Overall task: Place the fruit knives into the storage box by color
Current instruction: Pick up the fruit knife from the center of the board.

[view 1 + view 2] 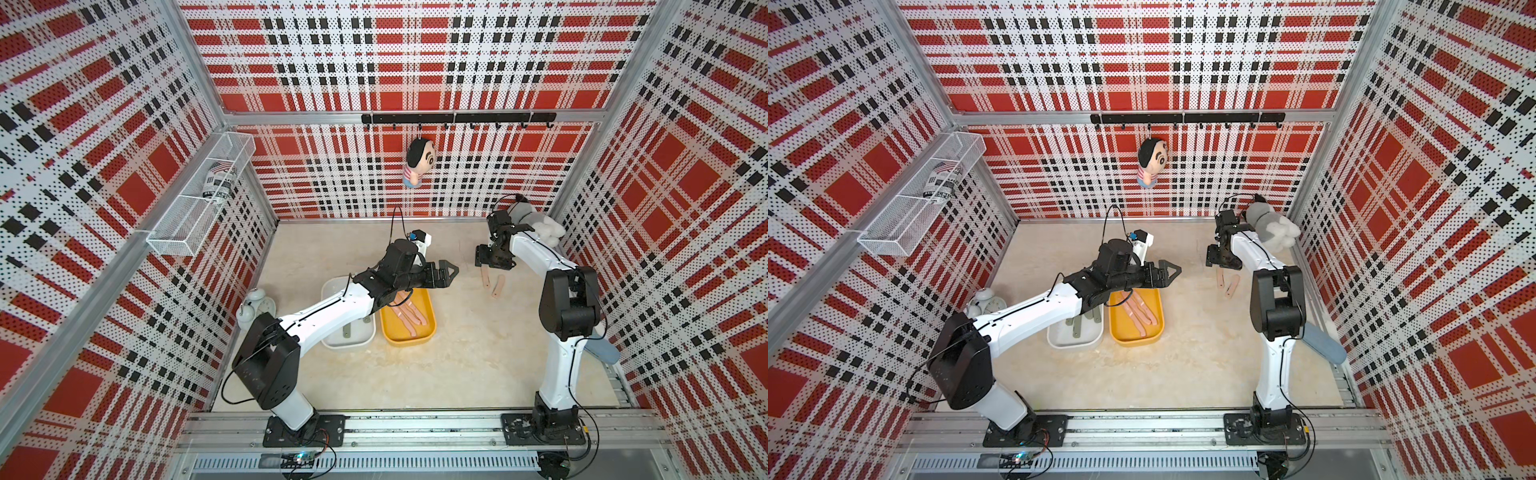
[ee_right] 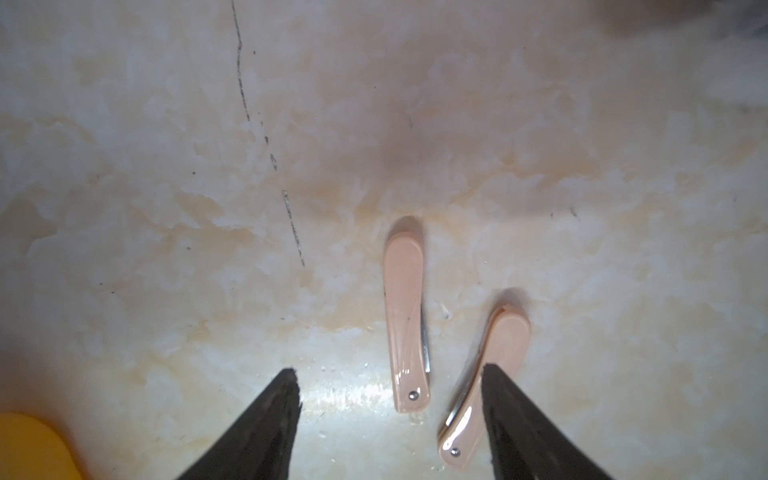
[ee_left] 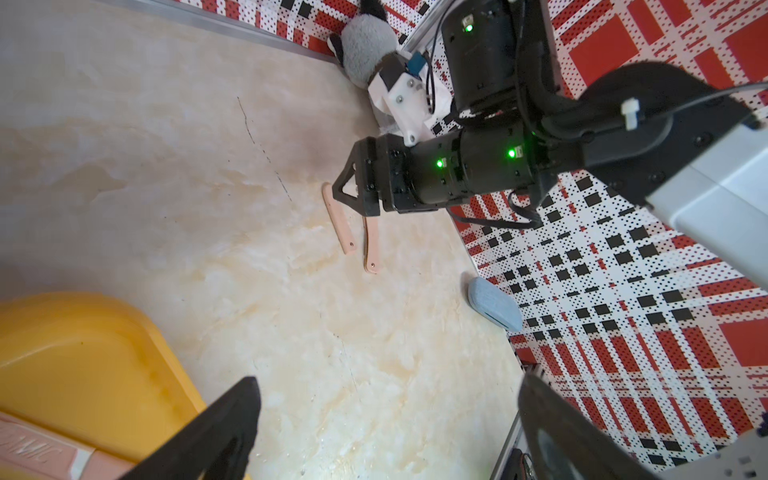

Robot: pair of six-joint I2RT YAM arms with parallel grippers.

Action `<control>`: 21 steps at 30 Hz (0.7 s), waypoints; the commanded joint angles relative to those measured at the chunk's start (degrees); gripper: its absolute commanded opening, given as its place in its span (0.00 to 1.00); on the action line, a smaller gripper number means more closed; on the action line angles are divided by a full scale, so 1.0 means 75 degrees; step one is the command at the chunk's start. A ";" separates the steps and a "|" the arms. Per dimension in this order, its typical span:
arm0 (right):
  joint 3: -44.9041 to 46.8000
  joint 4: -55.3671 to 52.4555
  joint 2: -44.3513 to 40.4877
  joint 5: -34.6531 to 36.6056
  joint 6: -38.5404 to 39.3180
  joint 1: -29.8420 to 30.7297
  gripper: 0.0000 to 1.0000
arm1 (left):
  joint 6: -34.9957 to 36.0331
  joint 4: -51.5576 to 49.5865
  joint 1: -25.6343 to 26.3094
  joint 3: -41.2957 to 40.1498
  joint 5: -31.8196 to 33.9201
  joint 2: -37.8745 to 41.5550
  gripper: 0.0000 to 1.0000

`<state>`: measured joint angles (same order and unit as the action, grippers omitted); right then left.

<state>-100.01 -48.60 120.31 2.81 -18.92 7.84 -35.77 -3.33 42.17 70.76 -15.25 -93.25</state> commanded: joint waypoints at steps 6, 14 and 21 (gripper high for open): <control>-0.0835 -0.0311 0.0879 0.0160 0.0341 -0.0200 0.71 | 0.0033 0.0298 0.0072 0.0215 -0.0252 -0.0174 0.98; -0.1363 -0.0499 0.1487 0.0013 0.0544 -0.0201 0.66 | 0.0063 0.0355 0.0059 0.0216 -0.0255 -0.0268 0.98; -0.1366 -0.0654 0.1630 -0.0075 0.0669 -0.0201 0.62 | 0.0123 0.0261 0.0026 0.0139 -0.0095 -0.0238 0.98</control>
<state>-110.04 -52.40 131.63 2.85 -14.68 6.61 -35.73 -2.04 42.46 70.81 -16.45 -94.70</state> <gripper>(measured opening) 0.628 0.985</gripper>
